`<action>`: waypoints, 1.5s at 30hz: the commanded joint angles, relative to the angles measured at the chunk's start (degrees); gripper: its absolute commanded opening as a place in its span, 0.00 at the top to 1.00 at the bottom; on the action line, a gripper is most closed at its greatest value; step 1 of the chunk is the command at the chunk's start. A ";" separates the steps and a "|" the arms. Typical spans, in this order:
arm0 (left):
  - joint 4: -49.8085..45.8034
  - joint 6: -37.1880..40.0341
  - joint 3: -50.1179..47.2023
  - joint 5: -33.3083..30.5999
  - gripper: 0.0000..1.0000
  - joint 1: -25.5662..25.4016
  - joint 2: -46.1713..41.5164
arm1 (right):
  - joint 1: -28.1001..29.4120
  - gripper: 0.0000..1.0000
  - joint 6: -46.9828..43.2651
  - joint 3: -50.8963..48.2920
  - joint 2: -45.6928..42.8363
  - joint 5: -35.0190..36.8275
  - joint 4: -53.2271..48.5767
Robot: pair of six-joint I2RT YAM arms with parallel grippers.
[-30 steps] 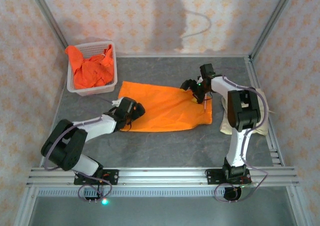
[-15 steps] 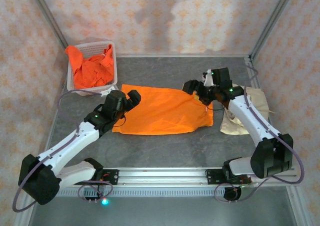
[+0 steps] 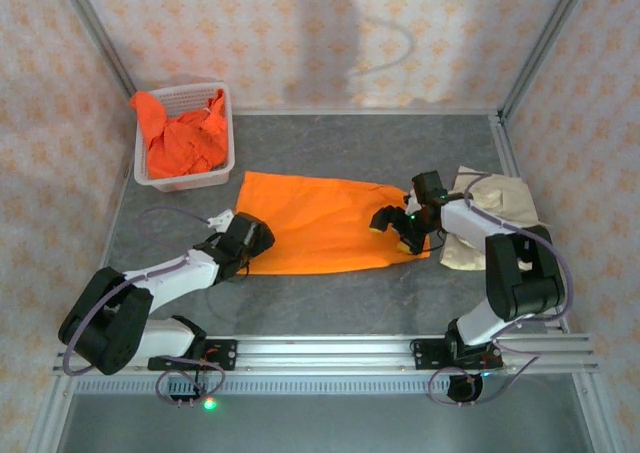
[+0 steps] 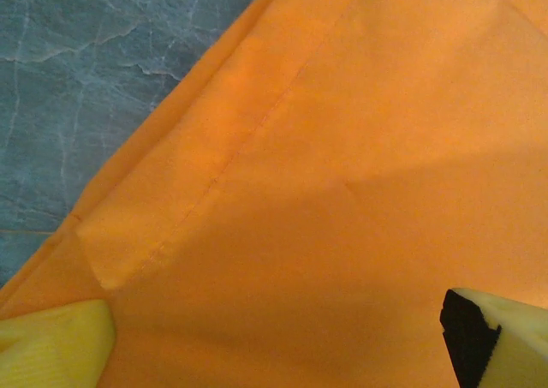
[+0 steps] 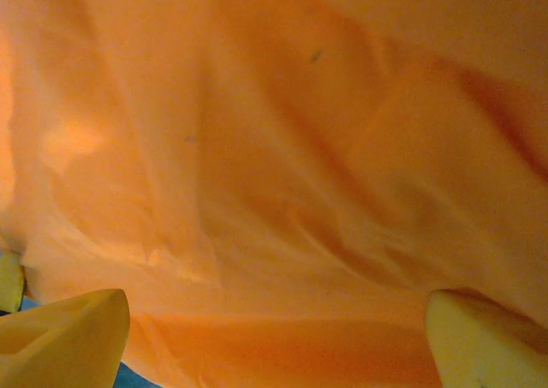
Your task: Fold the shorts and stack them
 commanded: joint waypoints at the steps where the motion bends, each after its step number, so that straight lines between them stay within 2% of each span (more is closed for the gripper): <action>1: 1.31 -0.88 -3.07 -4.10 0.00 0.89 0.00 | -0.47 0.11 -1.01 -1.61 0.70 3.62 0.25; 5: 0.38 -0.55 -3.15 -3.77 0.00 1.54 -0.58 | -0.46 0.11 -1.05 0.18 -4.00 3.61 -1.53; 7: -1.05 0.05 -2.19 -3.99 0.00 1.73 -1.46 | -0.47 0.10 -2.47 2.56 -7.87 7.54 -4.91; 9: -2.71 0.81 -1.38 -4.54 0.00 1.92 -2.84 | -0.61 0.09 -5.51 6.32 -10.95 16.18 -10.93; 12: -4.02 1.70 -0.84 -5.13 0.00 2.00 -4.35 | -1.20 0.09 -9.61 10.89 -10.65 30.06 -18.35; 16: -4.69 2.03 -0.68 -4.99 0.00 2.00 -4.81 | -2.41 0.11 -12.61 13.99 -5.02 35.61 -22.11; 23: -4.01 1.77 -1.08 -4.17 0.00 2.01 -4.11 | -2.47 0.16 -13.28 14.40 3.71 26.73 -17.33; 30: -3.47 1.61 -1.23 -4.45 0.00 1.98 -4.50 | -2.43 0.21 -13.36 14.26 8.60 24.33 -15.15; 36: -3.40 1.70 -1.58 -4.60 0.00 1.99 -4.48 | -2.45 0.31 -12.72 13.40 12.14 22.50 -12.51; 41: -3.47 1.35 -1.67 -4.32 0.00 2.02 -5.36 | -2.41 0.56 -10.80 12.04 14.00 18.03 -9.39; 45: -4.37 1.57 -0.85 -3.92 0.00 2.05 -7.83 | -2.45 0.74 -10.28 11.87 14.39 18.17 -8.96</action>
